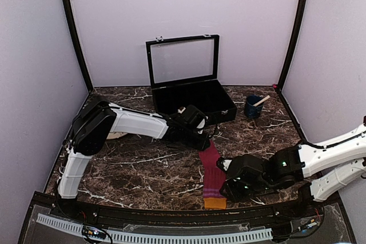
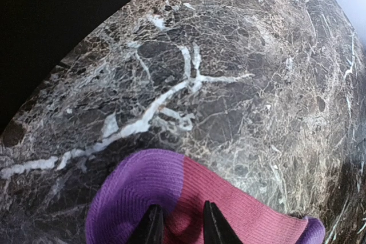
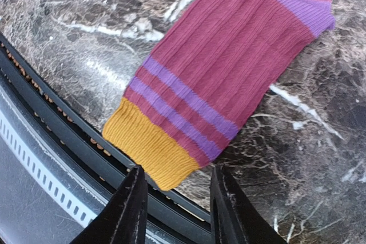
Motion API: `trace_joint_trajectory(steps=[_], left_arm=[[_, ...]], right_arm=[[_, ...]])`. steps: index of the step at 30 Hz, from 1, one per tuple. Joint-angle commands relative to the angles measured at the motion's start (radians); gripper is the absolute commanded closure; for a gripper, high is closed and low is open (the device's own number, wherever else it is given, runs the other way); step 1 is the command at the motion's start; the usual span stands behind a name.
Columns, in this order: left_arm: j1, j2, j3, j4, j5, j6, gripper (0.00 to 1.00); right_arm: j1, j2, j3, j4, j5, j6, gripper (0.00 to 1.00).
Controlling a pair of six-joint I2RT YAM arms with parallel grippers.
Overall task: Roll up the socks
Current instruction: Pick up the sock from the center of the board.
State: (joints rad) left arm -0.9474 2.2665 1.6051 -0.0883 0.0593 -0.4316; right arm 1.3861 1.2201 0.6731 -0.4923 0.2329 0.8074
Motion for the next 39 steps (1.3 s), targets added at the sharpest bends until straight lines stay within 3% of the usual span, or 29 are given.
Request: trace_joint_trajectory(steps=[1, 9, 25, 30, 35, 39], left_arm=[[-0.003, -0.006, -0.029, -0.114, -0.091, -0.034, 0.73], [0.008, -0.007, -0.056, -0.109, -0.093, -0.039, 0.73], [0.016, -0.008, -0.063, -0.108, -0.083, -0.018, 0.74], [0.021, -0.007, -0.066, -0.110, -0.079, -0.009, 0.74], [0.034, -0.008, -0.078, -0.108, -0.074, -0.004, 0.74], [0.041, -0.014, -0.093, -0.100, -0.069, -0.001, 0.74]], right_arm=[[0.017, 0.023, 0.020, 0.035, -0.090, -0.088, 0.59], [0.047, 0.126, 0.060, -0.007, -0.187, -0.233, 0.45], [0.050, 0.261, 0.099, -0.051, -0.121, -0.352, 0.48], [0.050, 0.316, 0.120, -0.054, -0.122, -0.381, 0.55], [0.050, 0.356, 0.136, -0.056, -0.146, -0.393, 0.78], [0.050, 0.360, 0.145, -0.065, -0.158, -0.396, 0.90]])
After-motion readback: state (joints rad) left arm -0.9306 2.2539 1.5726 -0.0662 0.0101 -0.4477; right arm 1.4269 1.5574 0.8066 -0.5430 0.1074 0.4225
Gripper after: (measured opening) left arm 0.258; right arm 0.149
